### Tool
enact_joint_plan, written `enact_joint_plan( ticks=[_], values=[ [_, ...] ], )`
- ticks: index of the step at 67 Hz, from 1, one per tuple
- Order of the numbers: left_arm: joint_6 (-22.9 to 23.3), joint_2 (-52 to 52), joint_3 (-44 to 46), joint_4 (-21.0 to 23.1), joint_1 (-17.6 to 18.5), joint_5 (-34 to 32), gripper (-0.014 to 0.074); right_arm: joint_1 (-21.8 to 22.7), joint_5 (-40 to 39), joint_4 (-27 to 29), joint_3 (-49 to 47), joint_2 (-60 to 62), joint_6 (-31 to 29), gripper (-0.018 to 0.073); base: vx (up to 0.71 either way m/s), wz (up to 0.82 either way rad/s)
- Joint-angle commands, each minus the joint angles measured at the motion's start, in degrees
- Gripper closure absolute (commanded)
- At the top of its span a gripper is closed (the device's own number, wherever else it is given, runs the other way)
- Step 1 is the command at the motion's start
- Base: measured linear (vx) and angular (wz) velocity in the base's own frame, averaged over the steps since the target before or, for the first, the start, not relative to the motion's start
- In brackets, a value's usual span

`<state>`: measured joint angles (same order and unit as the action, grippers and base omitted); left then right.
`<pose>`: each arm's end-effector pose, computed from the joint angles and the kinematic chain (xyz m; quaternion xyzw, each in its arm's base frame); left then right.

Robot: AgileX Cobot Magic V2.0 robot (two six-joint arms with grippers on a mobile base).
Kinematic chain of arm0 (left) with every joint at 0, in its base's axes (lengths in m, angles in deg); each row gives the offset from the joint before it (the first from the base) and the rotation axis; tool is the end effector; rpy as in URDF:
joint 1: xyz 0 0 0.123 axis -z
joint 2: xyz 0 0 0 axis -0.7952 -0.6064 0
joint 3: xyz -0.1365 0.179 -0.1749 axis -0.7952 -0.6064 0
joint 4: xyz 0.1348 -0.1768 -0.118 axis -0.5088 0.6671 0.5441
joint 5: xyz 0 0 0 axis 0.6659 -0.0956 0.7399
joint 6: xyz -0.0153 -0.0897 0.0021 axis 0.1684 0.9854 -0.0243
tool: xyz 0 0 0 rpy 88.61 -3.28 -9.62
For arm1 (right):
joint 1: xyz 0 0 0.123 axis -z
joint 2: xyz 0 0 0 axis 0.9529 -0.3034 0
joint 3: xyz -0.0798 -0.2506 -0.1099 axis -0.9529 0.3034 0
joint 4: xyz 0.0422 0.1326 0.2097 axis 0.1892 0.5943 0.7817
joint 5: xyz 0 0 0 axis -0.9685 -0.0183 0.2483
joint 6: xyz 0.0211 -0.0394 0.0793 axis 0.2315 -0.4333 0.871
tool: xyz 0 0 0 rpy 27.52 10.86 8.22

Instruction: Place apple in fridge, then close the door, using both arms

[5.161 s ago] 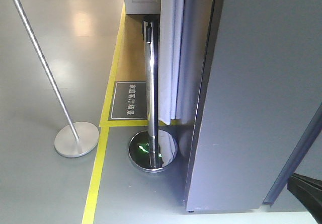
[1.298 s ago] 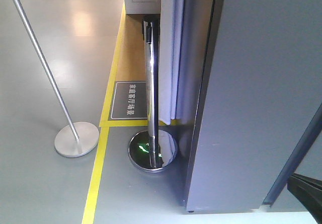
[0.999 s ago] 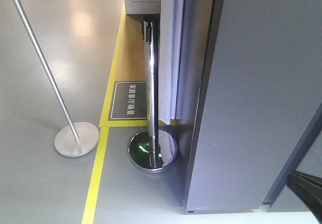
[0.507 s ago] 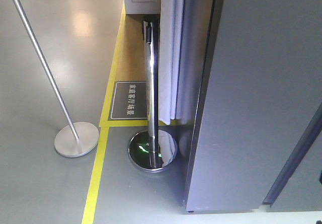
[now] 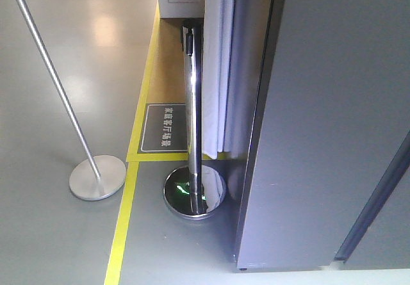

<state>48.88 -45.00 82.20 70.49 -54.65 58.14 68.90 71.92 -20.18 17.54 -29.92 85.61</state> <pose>0.0565 0.0014 0.2023 -0.0822 0.6887 -0.0645 0.7175 0.0562 0.0043 0.1889 0.0175 0.7417 0.0625 0.6675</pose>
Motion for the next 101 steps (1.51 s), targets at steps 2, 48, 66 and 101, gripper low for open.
enact_joint_plan(
  ticks=[2,48,66,101],
  values=[
    [0.58,0.87,1.07,0.38,0.09,-4.06,0.0604,0.24,-4.05,-2.09,0.33,0.52,-0.79,0.0565,0.0,0.0],
    [0.58,0.87,1.07,0.38,0.09,-4.06,0.0604,6.42,-9.0,-0.43,0.27,0.52,-0.27,0.0565,0.0,0.0],
    [0.58,0.87,1.07,0.38,0.09,-4.06,0.0604,6.42,-8.87,-0.43,0.27,0.52,-0.27,0.0565,0.0,0.0],
    [0.58,0.87,1.07,0.38,0.09,-4.06,0.0604,6.42,-8.95,-0.43,0.22,0.52,-0.27,0.0565,0.0,0.0]
  ],
)
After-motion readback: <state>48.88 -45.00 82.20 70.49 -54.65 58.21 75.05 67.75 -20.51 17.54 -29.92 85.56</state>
